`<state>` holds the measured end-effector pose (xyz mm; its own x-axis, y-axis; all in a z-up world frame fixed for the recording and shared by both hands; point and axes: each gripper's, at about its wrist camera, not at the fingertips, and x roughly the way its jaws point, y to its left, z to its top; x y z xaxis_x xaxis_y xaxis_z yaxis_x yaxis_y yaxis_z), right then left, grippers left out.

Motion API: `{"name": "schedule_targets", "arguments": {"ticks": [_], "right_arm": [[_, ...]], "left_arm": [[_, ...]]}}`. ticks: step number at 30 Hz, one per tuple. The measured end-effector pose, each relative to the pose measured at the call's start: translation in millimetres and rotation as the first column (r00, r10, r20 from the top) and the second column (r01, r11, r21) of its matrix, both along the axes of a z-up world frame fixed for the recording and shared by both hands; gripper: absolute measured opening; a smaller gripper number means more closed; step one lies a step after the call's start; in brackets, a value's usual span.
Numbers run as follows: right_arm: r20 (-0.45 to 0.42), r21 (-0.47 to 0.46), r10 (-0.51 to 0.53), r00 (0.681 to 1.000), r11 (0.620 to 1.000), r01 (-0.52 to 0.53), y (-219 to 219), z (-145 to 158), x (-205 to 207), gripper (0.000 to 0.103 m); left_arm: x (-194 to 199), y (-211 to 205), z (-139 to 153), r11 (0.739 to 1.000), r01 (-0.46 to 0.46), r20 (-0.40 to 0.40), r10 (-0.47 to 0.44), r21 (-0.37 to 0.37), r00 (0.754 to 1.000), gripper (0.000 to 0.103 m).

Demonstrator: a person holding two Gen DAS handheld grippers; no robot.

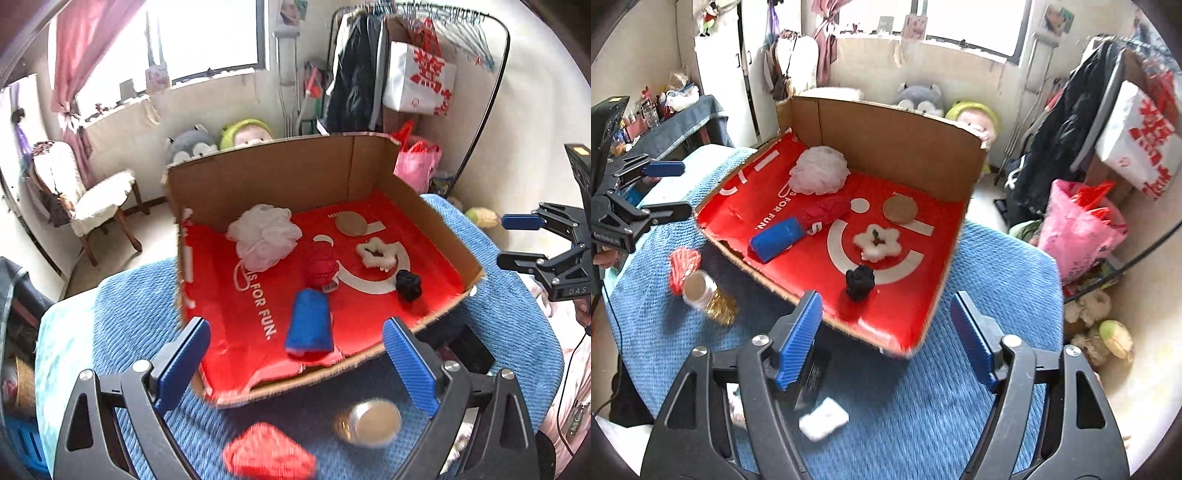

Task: Organize soft objects
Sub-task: 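Withdraw both tools from the box back over the remaining items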

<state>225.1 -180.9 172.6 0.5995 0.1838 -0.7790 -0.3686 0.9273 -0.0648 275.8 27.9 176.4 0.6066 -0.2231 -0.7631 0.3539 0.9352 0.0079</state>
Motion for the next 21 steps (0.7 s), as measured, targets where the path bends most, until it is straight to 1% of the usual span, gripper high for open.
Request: {"name": "schedule_targets", "arguments": {"ticks": [4,7,10,13,16,18,21], "right_arm": [[0.054,0.028,-0.014,0.998,1.0,0.012,-7.5,7.6,-44.8,0.074],[0.103,0.05,-0.045,0.994,0.998,0.04,-16.6,8.3,-78.1,0.08],[0.136,0.078,-0.073,0.988,0.995,0.063,-26.9,4.6,-108.8,0.081],[0.163,0.1,-0.108,0.981,0.991,0.092,-35.7,-2.9,-141.0,0.081],[0.192,0.094,-0.121,0.974,0.99,0.104,-35.7,-11.1,-167.5,0.081],[0.218,0.077,-0.139,0.966,0.989,0.125,-33.4,-18.3,-180.9,0.083],[0.243,0.084,-0.171,0.955,0.984,0.154,-28.2,-32.4,-199.2,0.085]], "left_arm": [[-42.7,8.7,11.5,1.0,-0.018,0.06,0.02,-0.022,0.998,0.102],[-76.0,14.1,11.9,0.999,-0.024,0.096,0.028,-0.041,0.995,0.103],[-109.4,20.4,5.6,0.996,-0.084,0.132,0.088,-0.04,0.987,0.103],[-143.0,27.2,-2.4,0.992,-0.116,0.179,0.124,-0.058,0.976,0.103],[-170.0,28.4,-10.2,0.988,-0.118,0.199,0.135,-0.096,0.971,0.103],[-187.6,27.2,-16.5,0.985,-0.13,0.217,0.153,-0.117,0.964,0.103],[-209.3,21.1,-27.6,0.982,-0.13,0.244,0.161,-0.137,0.956,0.103]]}}
